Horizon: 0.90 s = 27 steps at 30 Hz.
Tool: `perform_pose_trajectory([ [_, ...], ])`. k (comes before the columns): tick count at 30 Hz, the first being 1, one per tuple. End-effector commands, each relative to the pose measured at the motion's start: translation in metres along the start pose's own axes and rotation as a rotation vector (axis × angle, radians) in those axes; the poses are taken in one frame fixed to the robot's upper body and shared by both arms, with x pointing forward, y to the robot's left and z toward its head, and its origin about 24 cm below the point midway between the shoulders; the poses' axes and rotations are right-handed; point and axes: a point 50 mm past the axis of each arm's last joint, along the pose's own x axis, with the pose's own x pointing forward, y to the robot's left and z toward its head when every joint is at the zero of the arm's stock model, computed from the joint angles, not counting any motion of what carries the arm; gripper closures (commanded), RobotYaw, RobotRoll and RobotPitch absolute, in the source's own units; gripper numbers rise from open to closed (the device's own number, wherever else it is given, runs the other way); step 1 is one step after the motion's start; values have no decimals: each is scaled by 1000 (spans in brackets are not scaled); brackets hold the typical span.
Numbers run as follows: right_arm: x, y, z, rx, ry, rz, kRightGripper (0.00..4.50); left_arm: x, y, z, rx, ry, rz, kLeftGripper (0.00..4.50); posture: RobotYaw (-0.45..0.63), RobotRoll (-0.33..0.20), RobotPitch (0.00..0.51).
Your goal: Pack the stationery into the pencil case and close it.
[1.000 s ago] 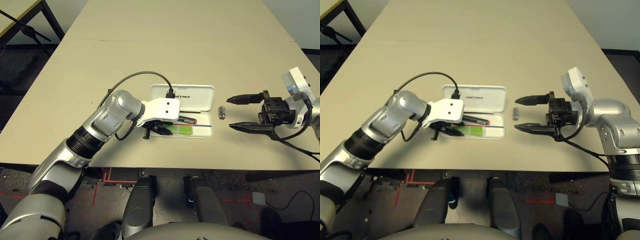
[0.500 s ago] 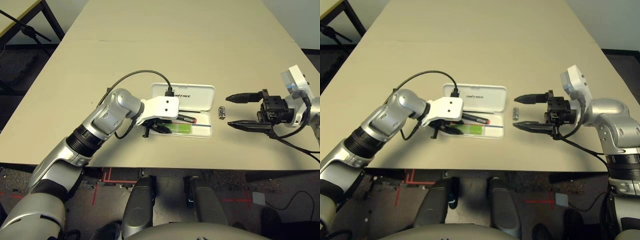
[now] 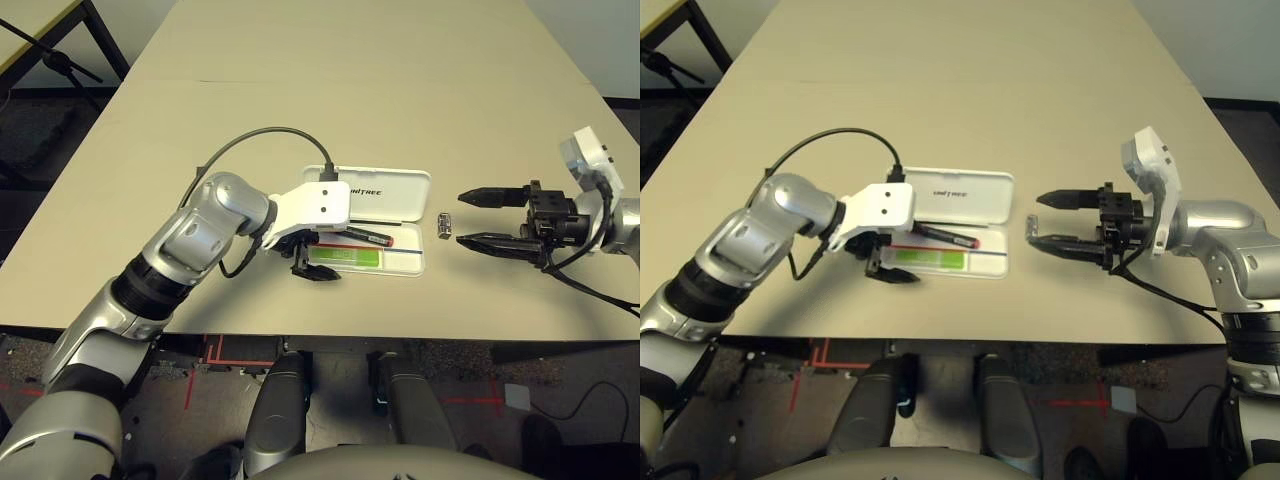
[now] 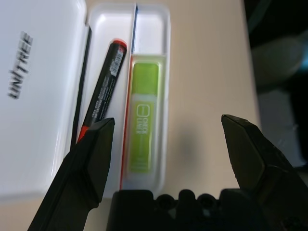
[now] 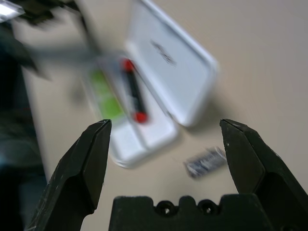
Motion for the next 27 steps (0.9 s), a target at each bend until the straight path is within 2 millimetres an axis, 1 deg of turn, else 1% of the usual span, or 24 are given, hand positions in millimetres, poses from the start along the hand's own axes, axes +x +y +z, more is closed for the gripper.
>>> perform_pose_trajectory([
  [1, 4, 6, -5, 80, 36, -62, 0, -12, -13, 3, -22, -85, -68, 45, 180, 0, 192],
  [3, 9, 7, -11, 128, 81, -128, 0, -21, -16, 1, -50, -101, -74, 45, 190, 0, 197],
  [6, 14, 6, -17, 179, 127, -233, 0, -27, -15, -4, -82, -92, -35, 45, 193, 0, 195],
  [8, 21, 1, -25, 252, 209, -327, 0, -32, -15, -10, -102, -77, -18, 45, 199, 0, 193],
  [10, 27, -2, -29, 321, 226, -387, 0, -35, -15, -13, -120, -69, 0, 45, 200, 0, 192],
  [19, 45, 4, -33, 378, 229, -405, 0, -39, -12, -16, -134, -73, 36, 45, 205, 0, 188],
  [27, 57, 8, -37, 359, 249, -389, 0, -41, -12, -18, -147, -72, 51, 45, 213, 0, 189],
])
